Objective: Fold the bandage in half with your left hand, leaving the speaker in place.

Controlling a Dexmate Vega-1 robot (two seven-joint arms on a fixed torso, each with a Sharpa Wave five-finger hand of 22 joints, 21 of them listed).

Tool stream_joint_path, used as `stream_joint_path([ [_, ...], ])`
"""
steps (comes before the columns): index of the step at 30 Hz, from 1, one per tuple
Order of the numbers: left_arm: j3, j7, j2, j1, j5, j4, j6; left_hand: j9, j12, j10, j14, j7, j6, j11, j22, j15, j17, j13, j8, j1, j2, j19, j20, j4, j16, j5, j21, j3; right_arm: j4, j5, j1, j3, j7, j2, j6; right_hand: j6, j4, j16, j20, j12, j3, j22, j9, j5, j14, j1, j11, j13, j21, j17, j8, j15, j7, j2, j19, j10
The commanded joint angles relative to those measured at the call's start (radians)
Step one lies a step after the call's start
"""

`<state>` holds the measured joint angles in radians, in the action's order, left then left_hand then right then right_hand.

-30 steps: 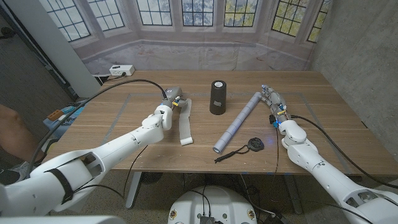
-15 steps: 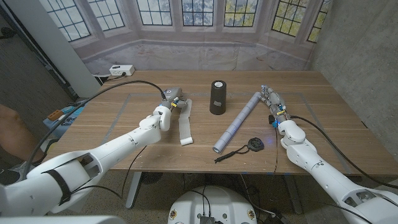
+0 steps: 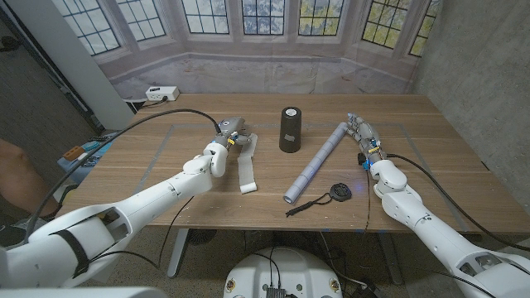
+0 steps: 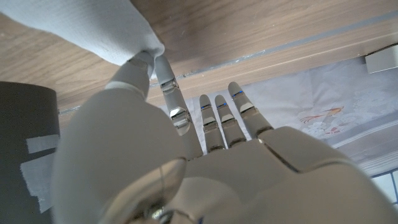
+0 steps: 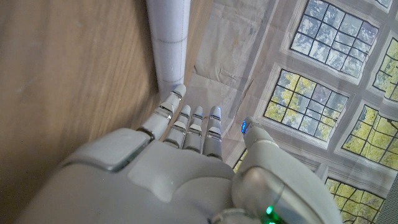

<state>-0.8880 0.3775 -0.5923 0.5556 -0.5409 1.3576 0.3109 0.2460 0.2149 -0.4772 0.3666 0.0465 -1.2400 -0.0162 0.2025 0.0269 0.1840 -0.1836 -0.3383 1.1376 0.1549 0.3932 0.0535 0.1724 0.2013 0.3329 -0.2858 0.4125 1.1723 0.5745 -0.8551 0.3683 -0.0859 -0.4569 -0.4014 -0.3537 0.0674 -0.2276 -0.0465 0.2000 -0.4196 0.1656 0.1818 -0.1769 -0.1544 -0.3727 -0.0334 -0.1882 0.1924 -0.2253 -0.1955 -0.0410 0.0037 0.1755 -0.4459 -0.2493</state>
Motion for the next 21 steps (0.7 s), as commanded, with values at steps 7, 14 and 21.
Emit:
stream_joint_path([
  [7,0.039,0.027,-0.038,0.054,-0.03,0.095,-0.026,0.0,-0.002,-0.003,0.006,0.002,-0.01,-0.004,0.002,0.003,0.005,-0.004,0.001,0.141,-0.15,0.006,-0.003,-0.003,-0.001,0.008,-0.008,0.009,0.018,-0.001,-0.014,0.002,0.003,-0.005,0.0,-0.007,0.001,-0.008,-0.034,-0.002,-0.006,0.003,0.002,-0.001,-0.009,-0.002,-0.001,-0.003,0.0,-0.005,0.005,-0.019,0.003,0.003,-0.005,-0.01],
  [14,0.052,0.03,-0.052,0.076,-0.039,0.12,-0.039,-0.002,-0.003,-0.004,0.007,0.003,-0.012,-0.006,0.002,0.003,0.005,-0.005,-0.001,0.142,-0.148,0.006,-0.004,-0.004,-0.002,0.01,-0.008,0.011,0.034,-0.002,-0.023,0.001,0.0,-0.01,0.002,-0.007,0.0,-0.008,-0.033,-0.002,-0.006,0.003,0.002,-0.001,-0.009,-0.001,0.0,-0.003,0.0,-0.006,0.005,-0.018,0.003,0.003,-0.006,-0.011],
  [21,0.066,0.03,-0.063,0.097,-0.049,0.145,-0.041,-0.004,-0.004,-0.005,0.007,0.005,-0.011,-0.006,0.002,0.004,0.006,-0.005,0.0,0.142,-0.147,0.006,-0.004,-0.005,-0.003,0.011,-0.009,0.013,0.045,-0.003,-0.03,0.0,-0.002,-0.014,0.003,-0.007,0.0,-0.008,-0.033,-0.002,-0.006,0.003,0.002,-0.001,-0.009,-0.001,-0.002,-0.003,0.0,-0.006,0.005,-0.019,0.004,0.003,-0.006,-0.01],
])
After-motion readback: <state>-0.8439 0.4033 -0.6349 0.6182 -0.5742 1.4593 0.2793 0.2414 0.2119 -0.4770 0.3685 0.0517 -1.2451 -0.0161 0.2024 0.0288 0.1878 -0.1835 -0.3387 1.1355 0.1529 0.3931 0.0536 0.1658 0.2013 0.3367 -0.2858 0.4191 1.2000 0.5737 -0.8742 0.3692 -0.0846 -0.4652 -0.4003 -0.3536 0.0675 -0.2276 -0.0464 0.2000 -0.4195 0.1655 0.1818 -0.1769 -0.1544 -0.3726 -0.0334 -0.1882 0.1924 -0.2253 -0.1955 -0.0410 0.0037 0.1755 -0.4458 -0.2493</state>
